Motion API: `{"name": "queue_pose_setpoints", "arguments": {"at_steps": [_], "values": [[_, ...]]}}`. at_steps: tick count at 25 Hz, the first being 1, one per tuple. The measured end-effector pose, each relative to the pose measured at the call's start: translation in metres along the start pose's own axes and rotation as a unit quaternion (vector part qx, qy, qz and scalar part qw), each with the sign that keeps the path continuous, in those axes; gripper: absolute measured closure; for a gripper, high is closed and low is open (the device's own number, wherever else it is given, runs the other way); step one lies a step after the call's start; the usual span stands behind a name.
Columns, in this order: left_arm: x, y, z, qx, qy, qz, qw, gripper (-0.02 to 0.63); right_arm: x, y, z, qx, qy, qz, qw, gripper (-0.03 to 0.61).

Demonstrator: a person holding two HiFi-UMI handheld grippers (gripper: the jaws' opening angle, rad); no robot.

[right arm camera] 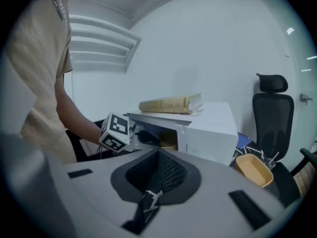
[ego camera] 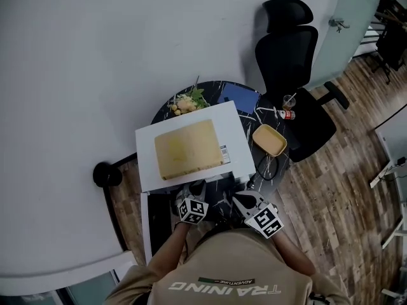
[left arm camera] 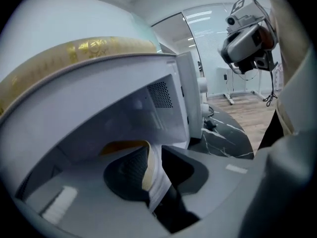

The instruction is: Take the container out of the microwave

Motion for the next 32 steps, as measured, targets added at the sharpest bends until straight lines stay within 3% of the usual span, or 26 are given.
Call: {"name": "queue_pose_setpoints", "arguments": {"at_steps": [4,15,20,24,32], "values": [[0.013,0.006,0.012,-0.001,0.002,0.013,0.9999,0.522,0.001,-0.001,0.000,0.003,0.009,0.003,1.000,0.571],[0.043,0.016,0.020,0.008,0.059,0.062,0.9963,0.522,-0.001,0.007,-0.003,0.023,0.032,0.011,0.999,0.571],[0.046,0.016,0.020,0.037,0.061,0.080,0.9943,0.523,-0.001,0.010,-0.006,0.032,0.039,0.008,0.999,0.571],[0.048,0.014,0.020,0.050,0.063,0.096,0.9921,0.583,0.001,0.013,-0.006,0.037,0.035,0.005,0.999,0.571],[0.032,0.016,0.013,0.044,0.060,0.099,0.9923,0.586,0.001,0.019,-0.005,0.042,0.024,-0.003,0.999,0.571]]}}
Point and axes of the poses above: the fingertips, and each gripper's own axes: x forward along the fingers, z to its left, y out of its underside, the point moved 6 cm from there along -x, backward along the fingers, and after that the axes turned 9 degrees about z, right-handed, at the moved point
